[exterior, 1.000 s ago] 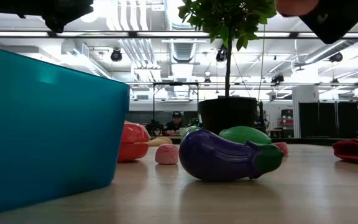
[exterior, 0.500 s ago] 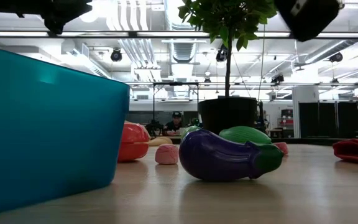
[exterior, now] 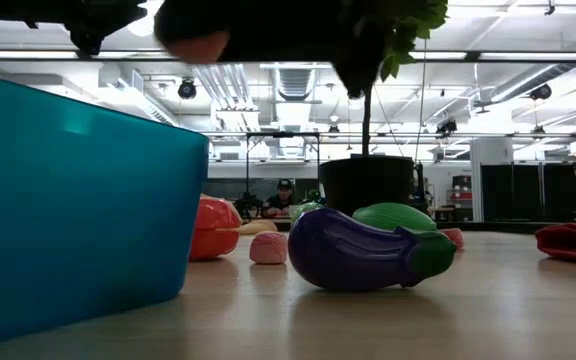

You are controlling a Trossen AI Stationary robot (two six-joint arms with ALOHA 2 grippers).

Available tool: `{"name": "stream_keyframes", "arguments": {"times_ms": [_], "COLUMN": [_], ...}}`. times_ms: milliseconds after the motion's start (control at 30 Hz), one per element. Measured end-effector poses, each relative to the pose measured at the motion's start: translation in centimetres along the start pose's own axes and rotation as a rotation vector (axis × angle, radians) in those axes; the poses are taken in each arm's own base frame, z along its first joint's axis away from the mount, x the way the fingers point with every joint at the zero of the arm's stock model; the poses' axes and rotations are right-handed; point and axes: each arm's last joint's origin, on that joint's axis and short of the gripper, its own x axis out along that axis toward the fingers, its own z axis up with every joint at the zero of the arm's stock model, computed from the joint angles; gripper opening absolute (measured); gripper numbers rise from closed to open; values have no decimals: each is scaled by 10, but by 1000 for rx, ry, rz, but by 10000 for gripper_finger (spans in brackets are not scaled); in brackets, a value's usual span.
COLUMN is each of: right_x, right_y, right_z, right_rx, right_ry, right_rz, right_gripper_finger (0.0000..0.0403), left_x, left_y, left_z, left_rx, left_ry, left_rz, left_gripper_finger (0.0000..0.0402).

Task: Pick and placing Produce into tupperware
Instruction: Put the top right pink peach into the blue bin

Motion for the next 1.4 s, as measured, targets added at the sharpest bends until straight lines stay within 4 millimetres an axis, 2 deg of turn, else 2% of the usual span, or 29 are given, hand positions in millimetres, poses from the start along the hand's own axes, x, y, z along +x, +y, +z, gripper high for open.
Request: {"name": "stream_keyframes", "arguments": {"times_ms": [167,533,767,1000,1400], "right_x": [15,16,26,26,28], "right_y": [1,1,-3,-3,-5], "right_z": [15,23,13,11,6], "right_rx": [16,39,63,48,54], "right_ry": [46,78,112,119,154], "right_rz": [8,15,10,14,20], "right_gripper_finger": [68,68,68,68,68], "left_x": [0,0,1,-2,-5], "left_y": [0,-1,-3,-1,0], "left_z": [0,-2,-16,-6,-10], "left_rx": [0,6,33,62,60], "left_ry": [-3,10,37,-53,-57], "left_rz": [-24,-31,-49,-39,-39], "left_gripper_finger": [140,140,140,140,140]}}
